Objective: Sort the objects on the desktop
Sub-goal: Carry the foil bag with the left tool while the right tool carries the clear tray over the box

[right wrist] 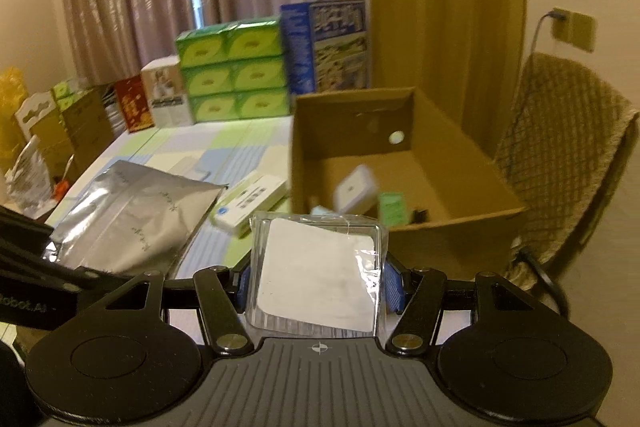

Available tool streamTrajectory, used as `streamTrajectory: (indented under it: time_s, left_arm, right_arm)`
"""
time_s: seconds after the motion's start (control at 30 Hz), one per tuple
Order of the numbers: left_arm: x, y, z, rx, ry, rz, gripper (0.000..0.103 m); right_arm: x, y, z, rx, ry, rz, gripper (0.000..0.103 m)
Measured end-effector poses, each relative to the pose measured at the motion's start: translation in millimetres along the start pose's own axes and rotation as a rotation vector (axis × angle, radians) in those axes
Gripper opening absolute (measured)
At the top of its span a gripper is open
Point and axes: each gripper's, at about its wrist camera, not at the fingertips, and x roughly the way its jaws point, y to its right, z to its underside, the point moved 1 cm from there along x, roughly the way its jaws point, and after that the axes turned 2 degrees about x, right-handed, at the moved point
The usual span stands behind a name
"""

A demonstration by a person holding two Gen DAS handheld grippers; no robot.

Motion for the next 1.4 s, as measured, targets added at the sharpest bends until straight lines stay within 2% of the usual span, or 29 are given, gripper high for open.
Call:
streamTrajectory:
  time_s: [0.4, 0.73, 1.13, 1.4]
  left_arm:
    - [8, 46, -30, 0.049, 0.019, 0.069, 0.031]
    - [20, 65, -49, 0.052, 0.023, 0.096, 0.031]
    - [35, 70, -68, 0.016, 0.023, 0.109, 0.031]
    - [55, 59, -95, -0.048, 0.036, 0.104, 0.031]
  right_arm:
    - [-18, 47, -16, 0.018, 0.036, 0.06, 0.057]
    - [-21, 73, -27, 0.023, 0.052, 0.091, 0.057]
    - [-8, 86, -51, -0.012, 0.069, 0.091, 0.057]
    - [14, 97, -72, -0.034, 0.073, 0.092, 0.057]
